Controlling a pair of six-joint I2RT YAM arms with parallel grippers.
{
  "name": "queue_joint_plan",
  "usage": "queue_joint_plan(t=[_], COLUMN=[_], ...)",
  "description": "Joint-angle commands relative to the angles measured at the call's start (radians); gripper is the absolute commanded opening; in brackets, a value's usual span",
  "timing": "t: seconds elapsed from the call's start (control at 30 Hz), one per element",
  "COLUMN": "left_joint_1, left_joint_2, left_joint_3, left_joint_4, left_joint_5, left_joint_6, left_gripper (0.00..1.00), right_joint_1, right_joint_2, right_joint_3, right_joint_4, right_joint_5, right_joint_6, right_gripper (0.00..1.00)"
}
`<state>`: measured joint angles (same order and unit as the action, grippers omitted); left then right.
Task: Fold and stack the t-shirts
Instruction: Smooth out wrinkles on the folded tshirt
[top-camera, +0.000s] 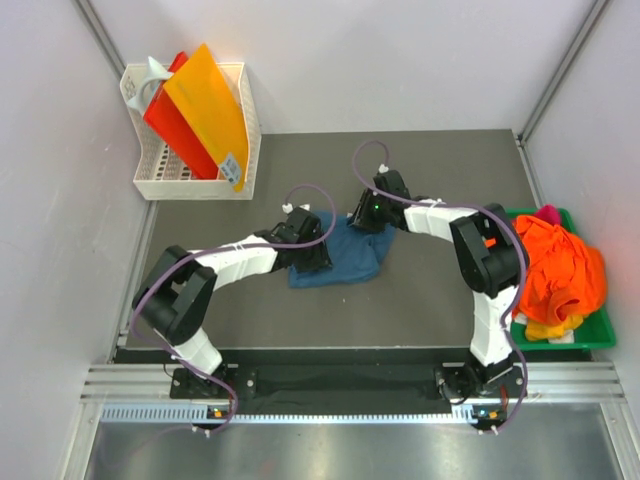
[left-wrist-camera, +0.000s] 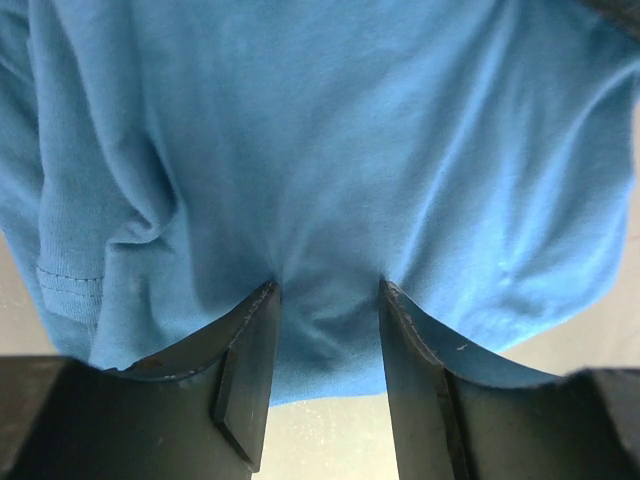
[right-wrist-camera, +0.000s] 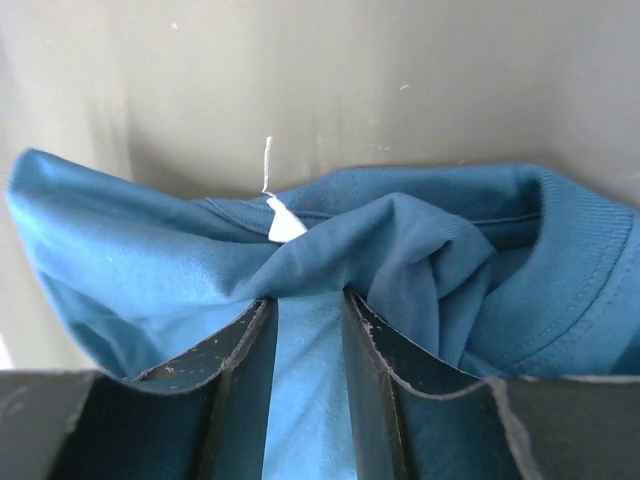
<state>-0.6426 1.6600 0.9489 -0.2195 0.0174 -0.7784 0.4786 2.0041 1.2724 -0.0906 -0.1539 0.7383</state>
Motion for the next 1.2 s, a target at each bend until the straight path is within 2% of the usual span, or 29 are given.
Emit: queue_joint_plan(t=[0.0,0.27,0.37,0.63,0.77,0.87,1.17], left_joint_1=[-0.015,-0.017,-0.017,-0.017,-0.017,-0.017,-0.017], left_joint_2=[-0.023,-0.057,-0.08,-0.255,-0.269,-0.226,0.001], left_joint_3=[-0.053,-0.153,-0.154,-0.065,0.022,0.037,0.025], left_joint_4=[-0.003,-0.026,-0.038,-0.047,-0.046,-0.008,0.104], left_joint_5=[-0.01,-0.01,-0.056,-0.131,-0.136,-0.117,-0.042], left_joint_6=[-0.028,-0.047,-0.03,0.062,0.073,0.07,-0.002], left_gripper=[0.49,0.49,0.48,0.5,0.51,0.51,0.49], right_joint_1=[-0.092,-0.104,-0.104,-0.063,-0.049,-0.04,0.008], right_joint_2=[0.036,0.055,0.041,-0.194,-0.278,-0.314,-0.317], right_joint_3=[-0.065,-0.093,-0.087,0.033,0.045,-0.013,-0.336], right_joint_4=[0.028,0.04,0.029,-0.037,-0.041,-0.005,0.144], right_joint_5=[-0.019,-0.056,-0.052,-0.013,-0.033,-0.065,-0.107], right_joint_6=[0.053,0.027,-0.016,-0.119,-0.106,-0.08,-0.033], right_gripper=[0.33,0.34,0.34,0.38,0.4,0.4,0.38])
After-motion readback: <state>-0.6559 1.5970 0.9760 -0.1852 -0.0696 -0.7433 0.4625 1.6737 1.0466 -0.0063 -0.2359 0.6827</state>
